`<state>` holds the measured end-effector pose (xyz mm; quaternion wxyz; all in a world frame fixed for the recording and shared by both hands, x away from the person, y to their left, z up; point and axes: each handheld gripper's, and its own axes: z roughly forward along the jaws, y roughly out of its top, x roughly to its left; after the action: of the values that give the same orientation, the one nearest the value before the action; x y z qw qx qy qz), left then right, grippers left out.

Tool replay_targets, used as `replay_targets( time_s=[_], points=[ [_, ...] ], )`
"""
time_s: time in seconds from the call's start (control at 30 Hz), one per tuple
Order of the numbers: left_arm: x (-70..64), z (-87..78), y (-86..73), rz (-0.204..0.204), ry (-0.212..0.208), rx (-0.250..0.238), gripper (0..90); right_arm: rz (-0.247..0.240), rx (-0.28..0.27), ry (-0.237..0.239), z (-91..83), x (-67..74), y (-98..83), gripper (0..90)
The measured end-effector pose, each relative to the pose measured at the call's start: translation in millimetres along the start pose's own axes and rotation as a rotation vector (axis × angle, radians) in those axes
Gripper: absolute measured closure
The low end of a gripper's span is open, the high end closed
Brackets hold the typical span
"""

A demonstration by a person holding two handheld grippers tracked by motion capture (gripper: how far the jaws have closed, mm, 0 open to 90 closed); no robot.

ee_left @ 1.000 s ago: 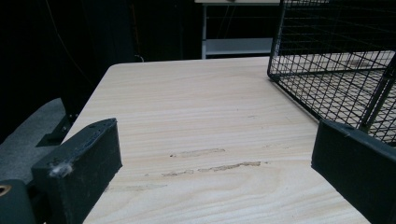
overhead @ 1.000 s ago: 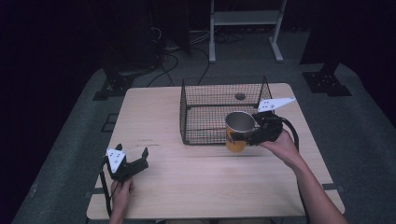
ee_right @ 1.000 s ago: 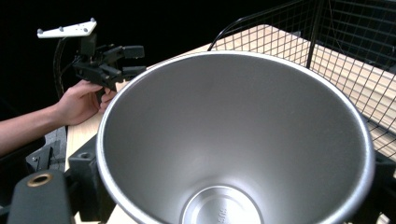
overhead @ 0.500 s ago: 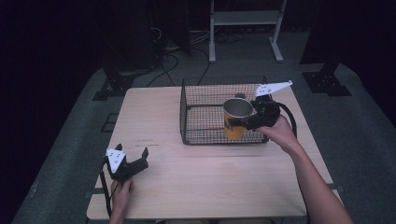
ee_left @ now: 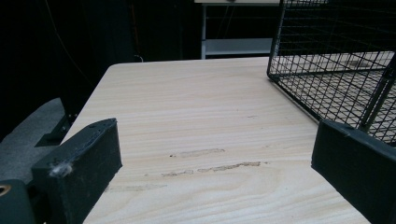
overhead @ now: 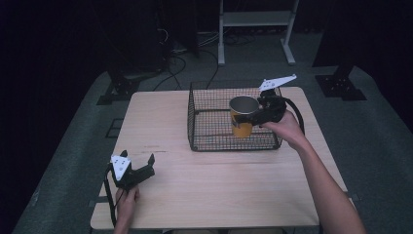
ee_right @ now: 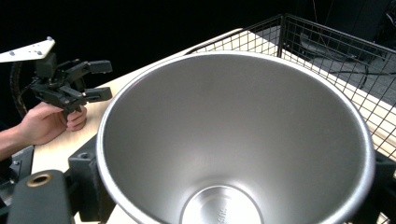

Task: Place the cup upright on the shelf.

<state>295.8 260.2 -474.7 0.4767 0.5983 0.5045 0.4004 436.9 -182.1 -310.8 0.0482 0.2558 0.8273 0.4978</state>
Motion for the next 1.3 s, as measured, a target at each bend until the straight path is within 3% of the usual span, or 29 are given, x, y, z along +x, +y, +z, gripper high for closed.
replay_targets(
  time_s=[0.73,1.3],
  points=[
    [-0.1,0.0,0.0,-0.002,-0.002,-0.001,0.8,0.006,0.047,-0.016,26.7,-21.5,15.1,12.4],
    [0.0,0.0,0.0,-0.002,-0.001,0.0,0.8,0.021,0.07,0.002,46.8,-31.9,21.4,12.4]
  ],
)
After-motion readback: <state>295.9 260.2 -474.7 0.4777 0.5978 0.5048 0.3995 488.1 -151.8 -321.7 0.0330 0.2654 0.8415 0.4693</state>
